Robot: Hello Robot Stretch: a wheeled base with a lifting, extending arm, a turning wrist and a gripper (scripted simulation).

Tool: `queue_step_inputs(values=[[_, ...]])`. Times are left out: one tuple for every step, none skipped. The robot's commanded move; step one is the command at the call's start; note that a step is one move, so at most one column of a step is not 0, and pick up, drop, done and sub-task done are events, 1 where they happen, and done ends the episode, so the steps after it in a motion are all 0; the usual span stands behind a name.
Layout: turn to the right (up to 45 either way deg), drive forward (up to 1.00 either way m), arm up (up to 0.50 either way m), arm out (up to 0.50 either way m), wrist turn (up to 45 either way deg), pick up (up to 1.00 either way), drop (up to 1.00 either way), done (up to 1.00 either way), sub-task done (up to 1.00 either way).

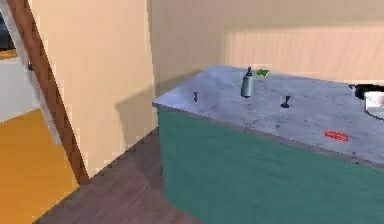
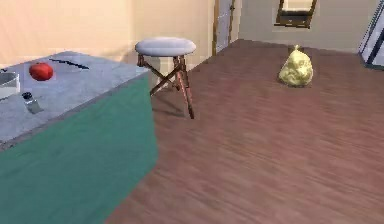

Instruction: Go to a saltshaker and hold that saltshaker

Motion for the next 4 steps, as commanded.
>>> queue_step_inputs(values=[[45.0,0.0,0.0,0.0,0.0,0.0,0.0,0.0,0.0],[27.0,0.0,0.0,0.0,0.0,0.0,0.0,0.0,0.0],[0.0,0.2,0.0,0.0,0.0,0.0,0.0,0.0,0.0],[-45.0,0.0,0.0,0.0,0.0,0.0,0.0,0.0,0.0]])
